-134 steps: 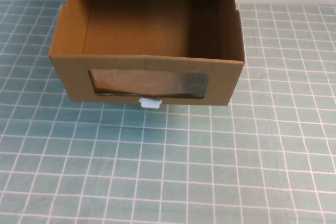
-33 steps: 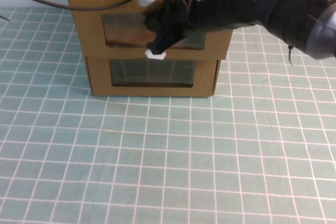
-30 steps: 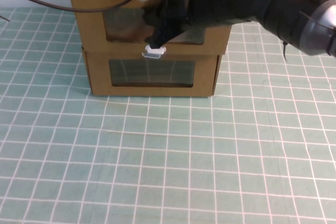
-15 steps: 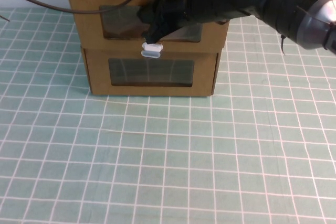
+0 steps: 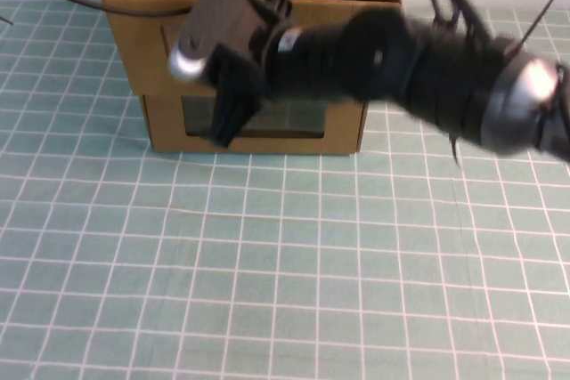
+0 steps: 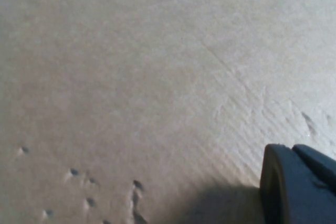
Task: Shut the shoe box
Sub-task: Close the shoe box with your right arm
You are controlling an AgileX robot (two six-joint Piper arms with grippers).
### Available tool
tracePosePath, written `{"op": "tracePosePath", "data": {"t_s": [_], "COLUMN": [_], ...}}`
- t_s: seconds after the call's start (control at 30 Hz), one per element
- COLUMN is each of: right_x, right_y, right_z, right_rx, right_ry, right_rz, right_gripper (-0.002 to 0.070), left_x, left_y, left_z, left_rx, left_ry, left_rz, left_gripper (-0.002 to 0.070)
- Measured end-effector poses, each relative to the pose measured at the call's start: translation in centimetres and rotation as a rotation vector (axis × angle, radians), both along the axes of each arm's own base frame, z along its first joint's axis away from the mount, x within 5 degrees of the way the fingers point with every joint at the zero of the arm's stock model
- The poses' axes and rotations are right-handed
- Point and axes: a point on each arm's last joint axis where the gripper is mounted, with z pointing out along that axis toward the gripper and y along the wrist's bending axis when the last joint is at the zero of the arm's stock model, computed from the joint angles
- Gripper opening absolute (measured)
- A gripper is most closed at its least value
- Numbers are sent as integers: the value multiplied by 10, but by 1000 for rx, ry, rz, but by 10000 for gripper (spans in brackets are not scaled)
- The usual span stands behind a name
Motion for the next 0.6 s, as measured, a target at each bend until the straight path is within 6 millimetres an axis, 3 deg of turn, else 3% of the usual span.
{"op": "tracePosePath", "data": {"t_s": [0.2, 0.43, 0.6], "right_x": [-12, -7, 2], "right_y": [-5, -8, -5], "right_z": [-36, -37, -50], "right_rx": [-10, 27, 35], "right_ry": [-34, -94, -124], "right_rz": [-75, -130, -172], "right_gripper": [-14, -14, -14], "left_x": [0, 0, 0], "left_y": [0, 0, 0], "left_z": [0, 0, 0], "left_rx": [0, -1, -1], "left_ry": [-1, -2, -2], "left_rz": [1, 2, 2], "left_gripper": [-5, -5, -5]}}
